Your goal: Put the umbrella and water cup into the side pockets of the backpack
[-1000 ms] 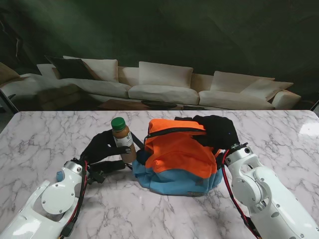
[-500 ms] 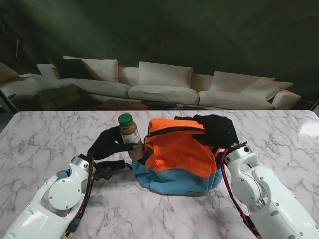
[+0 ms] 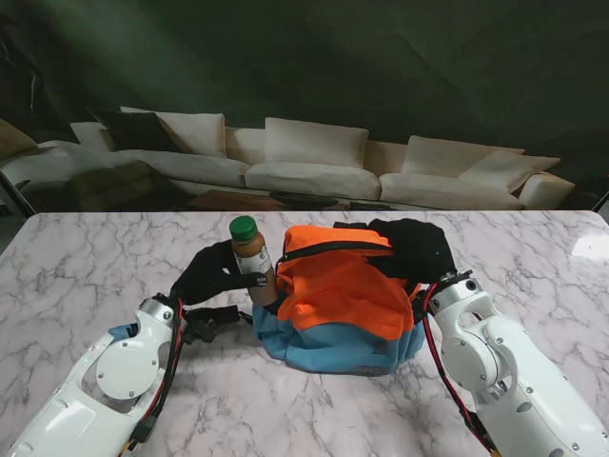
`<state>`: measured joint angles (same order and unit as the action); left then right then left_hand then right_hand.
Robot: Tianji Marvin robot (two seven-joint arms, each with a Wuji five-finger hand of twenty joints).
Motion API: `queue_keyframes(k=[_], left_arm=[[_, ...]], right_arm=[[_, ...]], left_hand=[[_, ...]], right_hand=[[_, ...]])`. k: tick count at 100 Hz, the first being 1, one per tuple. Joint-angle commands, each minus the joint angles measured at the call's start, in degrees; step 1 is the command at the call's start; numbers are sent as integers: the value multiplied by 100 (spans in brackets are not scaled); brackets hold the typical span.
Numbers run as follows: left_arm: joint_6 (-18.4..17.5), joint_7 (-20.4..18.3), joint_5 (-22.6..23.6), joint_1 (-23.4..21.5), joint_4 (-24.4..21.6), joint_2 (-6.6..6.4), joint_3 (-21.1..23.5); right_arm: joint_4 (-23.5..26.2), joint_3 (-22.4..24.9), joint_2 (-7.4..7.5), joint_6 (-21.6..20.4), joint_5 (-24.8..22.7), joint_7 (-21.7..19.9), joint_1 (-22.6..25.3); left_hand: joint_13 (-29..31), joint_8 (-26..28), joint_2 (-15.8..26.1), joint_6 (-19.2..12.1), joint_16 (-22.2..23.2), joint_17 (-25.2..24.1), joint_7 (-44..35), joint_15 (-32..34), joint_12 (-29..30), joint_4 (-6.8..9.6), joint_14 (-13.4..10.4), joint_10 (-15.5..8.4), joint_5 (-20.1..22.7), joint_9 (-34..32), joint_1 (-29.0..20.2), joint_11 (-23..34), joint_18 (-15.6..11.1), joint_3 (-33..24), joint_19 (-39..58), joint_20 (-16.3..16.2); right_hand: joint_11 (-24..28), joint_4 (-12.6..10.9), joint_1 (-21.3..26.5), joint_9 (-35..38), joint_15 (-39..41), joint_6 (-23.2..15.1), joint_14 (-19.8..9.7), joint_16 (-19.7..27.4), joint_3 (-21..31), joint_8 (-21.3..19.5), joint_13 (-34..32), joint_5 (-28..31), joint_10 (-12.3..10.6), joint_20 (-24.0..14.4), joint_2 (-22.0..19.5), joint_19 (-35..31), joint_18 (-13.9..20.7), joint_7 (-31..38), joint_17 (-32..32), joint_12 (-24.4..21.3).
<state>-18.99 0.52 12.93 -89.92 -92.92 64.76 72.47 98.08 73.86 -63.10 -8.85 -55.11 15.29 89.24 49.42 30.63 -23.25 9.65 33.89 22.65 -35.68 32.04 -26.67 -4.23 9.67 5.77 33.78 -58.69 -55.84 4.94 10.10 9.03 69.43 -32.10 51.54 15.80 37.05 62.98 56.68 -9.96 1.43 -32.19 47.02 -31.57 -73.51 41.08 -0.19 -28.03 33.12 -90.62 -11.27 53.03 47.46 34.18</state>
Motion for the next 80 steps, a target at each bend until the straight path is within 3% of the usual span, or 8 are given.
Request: queue_keyframes(k=[1,25,80], left_arm=[[40,-72,-70,73,-12,38,-46],[153,-115,-172,275,58,55,-248],[208,172,-11,743,804,154,-650]], right_arm=[[-41,5,6,44,-11,-21,79],[-53,27,-4,14,15,36,101],[-81,-86,2,-82,48,-18,30]], left_hand=[[141,222,773,-1025,90,15,-697,131,-110,298,-71,-574,460,-501,-1588,699,-121,-781,270,-125],[143,172,789,-1054,46,-12,-652,44,-3,302,-85,-634,476,-510,-1572,583,-89,-780,229,-106],[255,-16,769,-1083,59,41,-607,89,141,302,-158,-707,575,-584,-1499,384,-128,-773,269,-115]], right_hand=[[217,-311,831,-23,33,-1271,-159,-59,604,-307,-218,429,-153,31,-730,-59,63,653,-14,0],[219,-312,835,-19,82,-1263,-156,-83,606,-306,-209,432,-141,20,-730,-73,59,652,-16,9],[212,-311,828,-9,93,-1266,-157,-89,612,-302,-206,442,-149,10,-725,-74,70,647,-11,23]])
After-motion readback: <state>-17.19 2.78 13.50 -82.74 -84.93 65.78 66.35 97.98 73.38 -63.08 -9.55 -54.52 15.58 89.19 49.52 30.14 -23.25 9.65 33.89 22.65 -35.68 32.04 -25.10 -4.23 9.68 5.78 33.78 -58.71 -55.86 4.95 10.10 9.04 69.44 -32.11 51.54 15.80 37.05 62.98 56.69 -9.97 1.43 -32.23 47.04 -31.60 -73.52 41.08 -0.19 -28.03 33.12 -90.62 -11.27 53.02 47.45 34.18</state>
